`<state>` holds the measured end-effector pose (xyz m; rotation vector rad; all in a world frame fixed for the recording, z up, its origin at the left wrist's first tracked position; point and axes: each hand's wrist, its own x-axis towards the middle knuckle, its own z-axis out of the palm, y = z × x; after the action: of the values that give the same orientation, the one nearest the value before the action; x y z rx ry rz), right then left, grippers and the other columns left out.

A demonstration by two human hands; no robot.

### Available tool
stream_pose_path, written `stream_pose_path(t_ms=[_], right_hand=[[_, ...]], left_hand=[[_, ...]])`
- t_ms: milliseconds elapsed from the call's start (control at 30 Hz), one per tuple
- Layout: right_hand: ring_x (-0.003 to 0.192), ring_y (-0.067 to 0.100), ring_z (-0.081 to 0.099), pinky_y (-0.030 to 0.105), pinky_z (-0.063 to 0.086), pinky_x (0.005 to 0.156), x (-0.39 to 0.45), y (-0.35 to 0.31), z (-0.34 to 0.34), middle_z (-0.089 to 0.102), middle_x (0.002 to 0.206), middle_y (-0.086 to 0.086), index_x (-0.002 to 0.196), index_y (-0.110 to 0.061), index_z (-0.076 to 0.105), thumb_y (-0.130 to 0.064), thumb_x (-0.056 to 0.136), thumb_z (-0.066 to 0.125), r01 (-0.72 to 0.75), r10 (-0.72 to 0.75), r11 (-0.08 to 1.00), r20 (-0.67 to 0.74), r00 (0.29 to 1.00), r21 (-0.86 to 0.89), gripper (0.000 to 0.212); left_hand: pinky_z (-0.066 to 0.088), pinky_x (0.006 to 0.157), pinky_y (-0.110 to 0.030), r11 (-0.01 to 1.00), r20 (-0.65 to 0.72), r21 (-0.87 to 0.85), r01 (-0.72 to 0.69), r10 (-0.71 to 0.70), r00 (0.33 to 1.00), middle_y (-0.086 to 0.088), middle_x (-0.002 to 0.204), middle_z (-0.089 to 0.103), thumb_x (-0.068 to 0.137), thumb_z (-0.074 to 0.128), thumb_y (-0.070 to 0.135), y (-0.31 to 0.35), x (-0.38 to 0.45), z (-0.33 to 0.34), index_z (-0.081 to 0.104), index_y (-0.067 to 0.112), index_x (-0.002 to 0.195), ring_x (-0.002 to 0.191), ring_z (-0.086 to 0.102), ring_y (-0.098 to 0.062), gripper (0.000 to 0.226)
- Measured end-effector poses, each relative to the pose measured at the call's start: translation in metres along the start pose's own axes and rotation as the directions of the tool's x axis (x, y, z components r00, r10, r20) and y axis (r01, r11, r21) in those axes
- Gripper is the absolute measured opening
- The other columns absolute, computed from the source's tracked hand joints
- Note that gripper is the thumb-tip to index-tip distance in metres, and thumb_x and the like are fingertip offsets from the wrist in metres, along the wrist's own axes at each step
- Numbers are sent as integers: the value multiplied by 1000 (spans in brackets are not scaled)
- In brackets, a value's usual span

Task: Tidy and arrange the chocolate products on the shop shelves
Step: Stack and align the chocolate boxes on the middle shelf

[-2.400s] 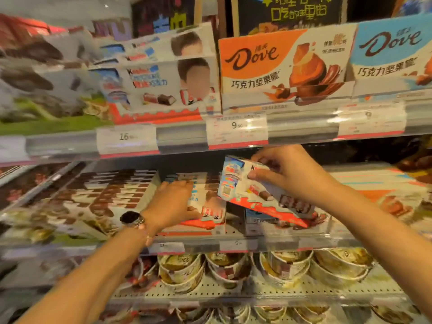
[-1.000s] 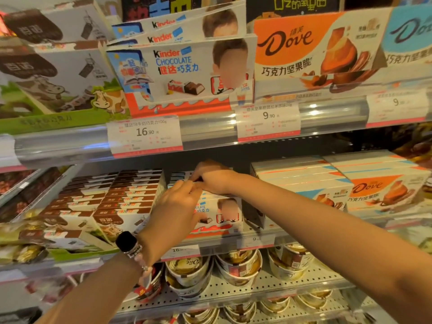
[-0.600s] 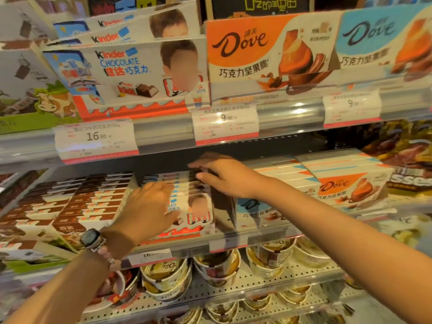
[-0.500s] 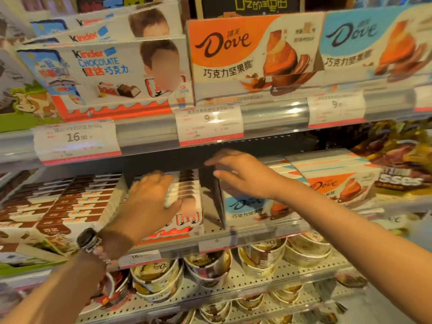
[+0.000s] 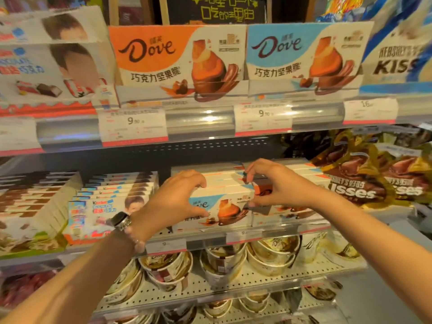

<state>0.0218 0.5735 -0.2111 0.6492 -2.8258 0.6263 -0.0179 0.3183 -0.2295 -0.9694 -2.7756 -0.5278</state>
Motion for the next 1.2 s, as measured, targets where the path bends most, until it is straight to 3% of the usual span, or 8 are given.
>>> stream_pose_path(t_ms=[133,267,433,567,667,800,967,1200], right_hand=[[101,17,53,39,47,85,1,3,6,57,109,-2,108,-23,57,-40,71,77,29,-30,996,-4,1000,-85,46],[106,14,51,26,42,87,4,5,14,59,116,-4,119,-24,57,-41,75,73,63,-74,989,-76,994,-136,50],[102,15,57,33,46,85,9,-1,12,63,112,-3,115,-21,60,-41,81,68,120,-130,988,-105,986,-96,41],[95,1,56,16,46,75,5,-3,-3,58,102,-21,113,-28,57,-31,83,67,130,-117,981,-98,988,141,32],[96,2,58,25,51,77,-7,-1,-22,59,101,-20,111,-27,55,-24,85,67,133,-108,964,-119,987,231,29],[97,5,60,29,53,78,-31,16,-50,60,104,-14,112,-22,56,-31,83,63,104,-60,969,-193,979,224,32],[98,-1,58,10,49,71,-71,37,-65,60,103,-15,108,-40,48,-37,78,58,43,23,977,-304,952,208,31],[90,2,56,14,46,70,-121,73,-72,56,100,-16,110,-27,52,-40,80,55,-37,81,994,-458,885,104,33]], left_hand=[[33,91,-21,994,-61,112,15,-8,998,10,126,52,75,74,37,6,2,2,53,28,116,115,44,-9,46],[44,86,-24,995,-60,95,17,-12,998,5,121,58,79,70,35,13,-2,-4,55,27,115,110,52,-13,39],[50,63,-19,1000,-87,5,19,-18,996,6,111,64,80,68,38,20,-8,-19,48,36,102,96,59,-9,30],[54,70,-23,982,-138,-188,-29,2,990,19,96,65,71,66,51,29,-13,-38,57,38,95,90,62,-1,29],[52,67,-15,952,-209,-291,-95,33,977,21,90,66,69,63,55,36,-21,-49,57,40,96,88,63,3,31],[51,67,-12,952,-262,-286,-113,35,964,21,87,66,65,66,57,36,-22,-52,56,39,96,83,63,0,37],[51,80,-28,993,-49,-117,-18,13,999,17,97,59,54,61,74,40,1,-27,60,33,93,93,56,-1,57],[44,94,-30,986,3,-24,-163,164,987,13,121,50,67,71,56,88,48,21,55,31,110,111,42,-4,52]])
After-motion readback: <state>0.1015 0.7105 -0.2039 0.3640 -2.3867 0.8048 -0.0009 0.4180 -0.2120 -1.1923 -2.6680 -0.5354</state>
